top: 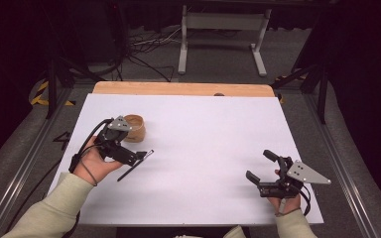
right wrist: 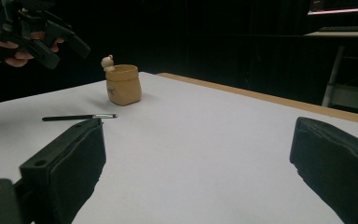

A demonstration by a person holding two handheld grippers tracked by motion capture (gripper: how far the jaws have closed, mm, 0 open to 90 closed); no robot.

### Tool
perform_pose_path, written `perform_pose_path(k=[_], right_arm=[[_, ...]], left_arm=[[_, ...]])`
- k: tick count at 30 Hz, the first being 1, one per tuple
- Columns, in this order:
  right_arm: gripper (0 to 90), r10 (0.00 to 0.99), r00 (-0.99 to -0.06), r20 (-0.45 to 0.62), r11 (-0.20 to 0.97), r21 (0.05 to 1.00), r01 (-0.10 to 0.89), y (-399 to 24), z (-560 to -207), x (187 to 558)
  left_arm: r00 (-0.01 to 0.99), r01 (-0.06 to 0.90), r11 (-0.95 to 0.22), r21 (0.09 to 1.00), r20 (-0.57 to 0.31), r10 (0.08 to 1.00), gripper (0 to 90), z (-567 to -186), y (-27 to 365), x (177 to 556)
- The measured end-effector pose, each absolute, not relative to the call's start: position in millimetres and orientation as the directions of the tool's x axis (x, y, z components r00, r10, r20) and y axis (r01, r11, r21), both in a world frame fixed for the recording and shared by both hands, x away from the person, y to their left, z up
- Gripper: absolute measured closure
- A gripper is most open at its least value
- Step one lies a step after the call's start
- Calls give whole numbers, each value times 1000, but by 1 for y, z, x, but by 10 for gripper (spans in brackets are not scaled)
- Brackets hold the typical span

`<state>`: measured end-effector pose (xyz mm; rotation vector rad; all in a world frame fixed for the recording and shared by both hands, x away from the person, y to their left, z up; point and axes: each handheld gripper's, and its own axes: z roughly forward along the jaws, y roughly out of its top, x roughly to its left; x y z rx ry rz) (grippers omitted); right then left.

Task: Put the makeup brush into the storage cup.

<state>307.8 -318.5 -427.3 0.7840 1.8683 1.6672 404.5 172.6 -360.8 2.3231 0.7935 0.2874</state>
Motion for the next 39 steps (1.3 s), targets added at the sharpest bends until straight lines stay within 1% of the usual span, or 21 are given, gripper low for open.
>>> perform_pose_path(k=[1,3,4,11,22,33,39], right_arm=[[38,712,-702,2,79,993,83,-319,-427,308],[38,714,-700,8,74,993,88,-319,-428,308],[38,714,-700,8,74,993,88,-319,-428,308],[36,715,-699,10,71,994,87,-320,-428,308],[34,713,-701,17,66,994,92,-321,-428,309],[33,714,-700,24,62,993,98,-322,-429,309],[33,714,-700,26,61,993,99,-322,-429,309]], left_arm=[[792,466,-600,650,-4,610,4,-361,173,405],[791,489,-622,611,-10,611,4,-362,170,408],[791,489,-622,611,-10,611,4,-362,170,408],[788,539,-664,518,-31,615,4,-362,166,417],[786,577,-707,409,-41,617,12,-367,159,428],[779,588,-712,384,-33,626,13,-372,156,437],[776,594,-716,366,-26,630,15,-382,152,441]])
